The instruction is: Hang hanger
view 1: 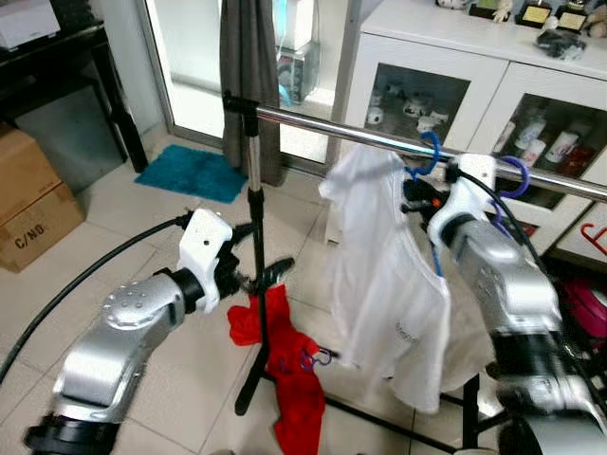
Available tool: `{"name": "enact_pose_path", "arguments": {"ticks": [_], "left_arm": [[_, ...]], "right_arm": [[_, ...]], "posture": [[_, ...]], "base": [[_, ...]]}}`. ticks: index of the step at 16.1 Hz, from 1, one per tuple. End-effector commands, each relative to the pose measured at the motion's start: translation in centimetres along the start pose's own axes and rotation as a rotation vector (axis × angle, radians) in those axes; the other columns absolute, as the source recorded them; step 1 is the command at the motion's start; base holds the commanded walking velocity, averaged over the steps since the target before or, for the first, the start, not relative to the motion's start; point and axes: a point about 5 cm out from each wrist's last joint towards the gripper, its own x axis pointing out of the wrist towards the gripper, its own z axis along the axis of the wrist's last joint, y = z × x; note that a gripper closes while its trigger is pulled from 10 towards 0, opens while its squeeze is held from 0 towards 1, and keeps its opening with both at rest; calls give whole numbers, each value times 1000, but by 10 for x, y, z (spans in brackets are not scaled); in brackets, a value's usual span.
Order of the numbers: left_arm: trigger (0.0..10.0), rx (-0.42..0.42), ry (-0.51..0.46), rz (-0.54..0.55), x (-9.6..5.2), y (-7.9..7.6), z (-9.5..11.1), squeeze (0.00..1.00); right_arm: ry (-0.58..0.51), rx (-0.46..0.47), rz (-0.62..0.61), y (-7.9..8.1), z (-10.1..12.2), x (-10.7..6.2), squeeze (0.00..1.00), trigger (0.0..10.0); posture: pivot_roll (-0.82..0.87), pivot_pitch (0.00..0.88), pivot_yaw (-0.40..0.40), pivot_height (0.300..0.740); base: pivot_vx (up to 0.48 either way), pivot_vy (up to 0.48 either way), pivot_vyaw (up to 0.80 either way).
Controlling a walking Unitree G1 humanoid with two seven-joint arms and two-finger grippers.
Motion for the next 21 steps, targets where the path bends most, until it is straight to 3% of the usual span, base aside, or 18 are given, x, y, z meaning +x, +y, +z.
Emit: {"name": "enact_pose_path", "arguments": {"ticks": [1,6,9,12,14,18,21], "left_arm": [[10000,7,-4,81,0,5,-1,0],[10000,11,-14,100,-1,5,-4,0],[10000,29,6,71,-1,1,-9,0],[10000,29,8,-58,-2,-10,-10,0],[10000,32,13,-154,-4,-15,-9,0],[10000,48,17,-243,-4,-17,-6,0],[10000,48,17,-253,-5,-18,-7,0]], "right_arm": [[-55,-20,14,2,14,-11,0,0],[-29,-20,22,14,0,-28,0,0],[-24,-20,18,18,0,-28,0,0],[-60,-16,-14,14,16,-18,0,0],[-28,-11,-32,10,16,-6,0,0],[147,60,-114,2,-5,23,0,0],[231,85,-116,7,-24,29,0,118]], "posture": [[-48,0,-72,740],[-54,0,-64,740],[-54,0,-63,740],[-46,0,-75,740],[-39,0,-82,740],[-34,0,-83,740],[-24,0,-94,740]], "base": [[0,0,0],[0,0,0],[0,0,0],[0,0,0],[0,0,0],[0,0,0],[0,0,0]]}}
